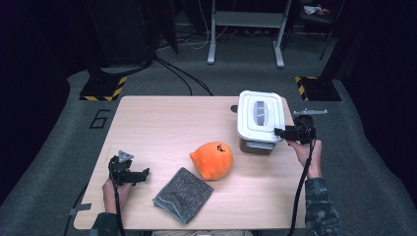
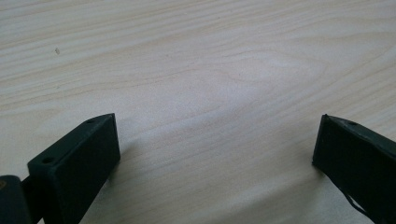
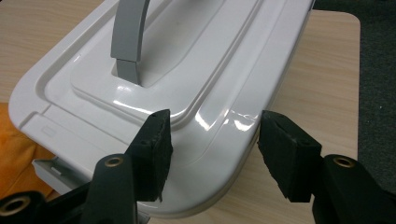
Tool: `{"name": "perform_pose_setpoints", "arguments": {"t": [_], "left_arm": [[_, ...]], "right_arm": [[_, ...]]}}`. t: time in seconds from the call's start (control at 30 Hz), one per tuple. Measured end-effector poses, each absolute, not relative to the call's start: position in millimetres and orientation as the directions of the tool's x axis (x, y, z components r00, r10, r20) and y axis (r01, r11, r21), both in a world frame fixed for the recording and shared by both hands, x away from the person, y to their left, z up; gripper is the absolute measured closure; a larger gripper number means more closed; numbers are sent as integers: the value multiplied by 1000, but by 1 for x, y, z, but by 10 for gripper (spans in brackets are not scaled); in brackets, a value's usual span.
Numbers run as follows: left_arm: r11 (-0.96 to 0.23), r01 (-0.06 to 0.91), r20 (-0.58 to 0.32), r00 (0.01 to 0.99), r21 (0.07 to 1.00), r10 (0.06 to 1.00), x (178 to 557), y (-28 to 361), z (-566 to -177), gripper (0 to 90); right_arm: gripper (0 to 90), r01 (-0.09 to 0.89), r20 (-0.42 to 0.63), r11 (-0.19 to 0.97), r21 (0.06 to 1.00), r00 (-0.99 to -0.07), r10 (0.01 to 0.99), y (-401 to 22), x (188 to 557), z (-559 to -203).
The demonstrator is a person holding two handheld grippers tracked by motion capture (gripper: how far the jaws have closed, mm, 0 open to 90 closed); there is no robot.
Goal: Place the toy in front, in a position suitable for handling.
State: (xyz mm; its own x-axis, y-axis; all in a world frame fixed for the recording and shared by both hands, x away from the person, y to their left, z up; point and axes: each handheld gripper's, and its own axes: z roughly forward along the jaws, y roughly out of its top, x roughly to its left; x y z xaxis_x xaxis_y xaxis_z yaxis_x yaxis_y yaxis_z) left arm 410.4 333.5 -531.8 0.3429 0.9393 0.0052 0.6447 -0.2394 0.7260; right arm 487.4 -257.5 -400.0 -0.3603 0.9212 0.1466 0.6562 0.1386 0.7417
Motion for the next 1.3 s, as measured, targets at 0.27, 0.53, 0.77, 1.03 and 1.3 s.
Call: {"name": "perform_pose_setpoints", "arguments": {"t": [0.27, 0.53, 0.77, 1.03, 1.3], "left_arm": [[-240, 645, 5, 343, 726, 939, 410, 333, -532, 2], [-239, 644, 5, 344, 727, 939, 411, 333, -532, 2], [-239, 644, 4, 343, 727, 939, 411, 333, -532, 2], [-239, 644, 4, 343, 727, 939, 411, 333, -532, 2], [-239, 644, 4, 343, 727, 939, 411, 333, -532, 2]], "right_arm": [[439, 656, 154, 142, 742, -373, 915, -247, 489, -400], [441, 646, 140, 165, 745, -393, 909, -237, 492, -400], [441, 646, 147, 163, 745, -398, 906, -227, 495, -400], [450, 644, 145, 163, 748, -398, 906, -218, 498, -400], [459, 643, 149, 150, 751, -386, 910, -206, 503, -401]]}}
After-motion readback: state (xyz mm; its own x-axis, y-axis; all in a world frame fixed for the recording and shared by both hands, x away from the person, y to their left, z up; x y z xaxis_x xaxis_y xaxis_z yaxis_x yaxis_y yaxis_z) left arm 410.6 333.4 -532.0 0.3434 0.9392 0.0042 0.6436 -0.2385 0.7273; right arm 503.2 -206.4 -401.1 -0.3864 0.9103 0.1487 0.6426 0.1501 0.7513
